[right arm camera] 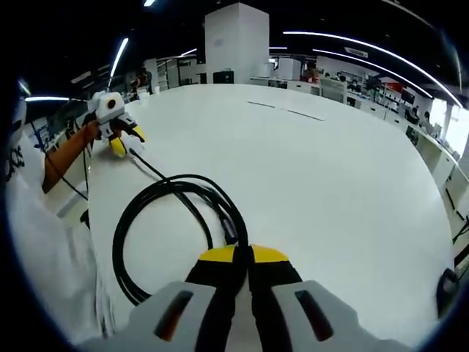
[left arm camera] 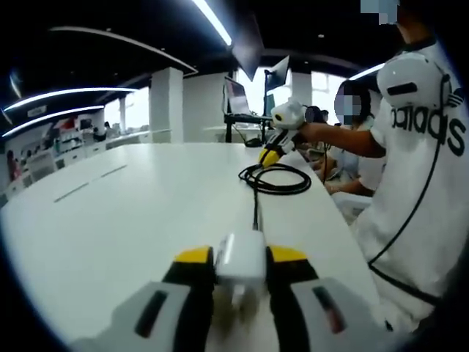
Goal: Plug the desk Type‑C cable into the charger adapter.
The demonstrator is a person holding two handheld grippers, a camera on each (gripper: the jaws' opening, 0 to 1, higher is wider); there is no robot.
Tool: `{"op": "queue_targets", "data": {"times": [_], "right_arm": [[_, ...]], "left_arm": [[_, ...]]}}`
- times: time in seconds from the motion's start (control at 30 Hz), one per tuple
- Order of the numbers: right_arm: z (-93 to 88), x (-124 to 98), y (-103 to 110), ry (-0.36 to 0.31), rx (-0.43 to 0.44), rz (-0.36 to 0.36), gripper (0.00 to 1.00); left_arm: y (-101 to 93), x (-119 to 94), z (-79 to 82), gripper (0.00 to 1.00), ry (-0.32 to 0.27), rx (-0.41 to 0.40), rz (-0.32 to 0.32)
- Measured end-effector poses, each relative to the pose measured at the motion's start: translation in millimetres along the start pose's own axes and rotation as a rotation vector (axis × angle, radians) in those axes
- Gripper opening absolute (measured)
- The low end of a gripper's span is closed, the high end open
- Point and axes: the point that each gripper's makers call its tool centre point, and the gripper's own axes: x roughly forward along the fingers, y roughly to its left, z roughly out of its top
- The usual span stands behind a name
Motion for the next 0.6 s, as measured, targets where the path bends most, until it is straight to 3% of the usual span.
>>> {"op": "queue_targets", "data": {"times": [0.6], "right_arm": [[11.6,11,-11,-0.021,0.017,-0.006,0.04]], "left_arm": [[18.2,1,1.7,0.27,-0.003,-0.020,0.018]]}}
